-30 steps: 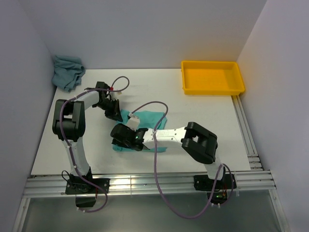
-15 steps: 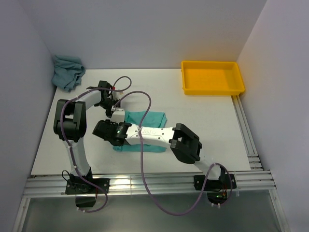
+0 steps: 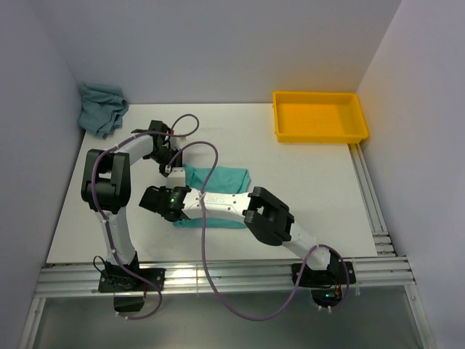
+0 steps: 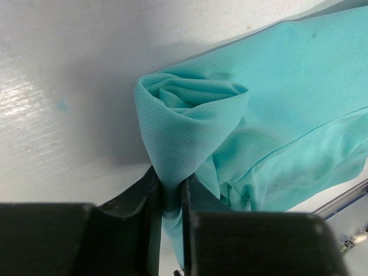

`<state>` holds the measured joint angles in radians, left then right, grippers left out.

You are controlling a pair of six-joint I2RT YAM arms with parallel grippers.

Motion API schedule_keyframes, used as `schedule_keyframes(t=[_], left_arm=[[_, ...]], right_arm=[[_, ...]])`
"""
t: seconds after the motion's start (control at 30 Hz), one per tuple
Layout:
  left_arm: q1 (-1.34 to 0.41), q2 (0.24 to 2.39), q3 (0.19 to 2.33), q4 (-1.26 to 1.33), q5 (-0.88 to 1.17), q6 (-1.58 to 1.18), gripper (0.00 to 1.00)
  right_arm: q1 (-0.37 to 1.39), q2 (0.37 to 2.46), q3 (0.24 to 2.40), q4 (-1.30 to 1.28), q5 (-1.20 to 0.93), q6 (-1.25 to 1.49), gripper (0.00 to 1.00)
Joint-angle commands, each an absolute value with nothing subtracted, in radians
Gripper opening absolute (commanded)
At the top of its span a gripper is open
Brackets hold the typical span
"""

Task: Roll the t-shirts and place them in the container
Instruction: Roll the tshirt

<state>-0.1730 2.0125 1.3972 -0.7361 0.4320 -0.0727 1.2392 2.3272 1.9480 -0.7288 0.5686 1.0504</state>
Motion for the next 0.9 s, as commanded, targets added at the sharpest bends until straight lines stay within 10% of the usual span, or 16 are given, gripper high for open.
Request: schedule_keyframes(t=[0.0, 0.43, 0.87], left_arm=[[-0.173, 2.025, 1.428, -0.716, 0.347, -0.063, 0.20], [-0.175, 2.045, 1.470, -0.736, 0.362, -0.060, 0.34], [-0.149, 2.046, 1.607, -0.833, 0.540, -0.011, 0.62]], right_arm=[[1.249, 2.344, 2.011, -0.833, 0.600, 1.071, 0.54], [1.270, 2.401, 2.033, -0.900, 0.548, 1.089, 0.53], [1.246, 2.174, 1.598, -0.446, 0.440, 1.106, 0.13]])
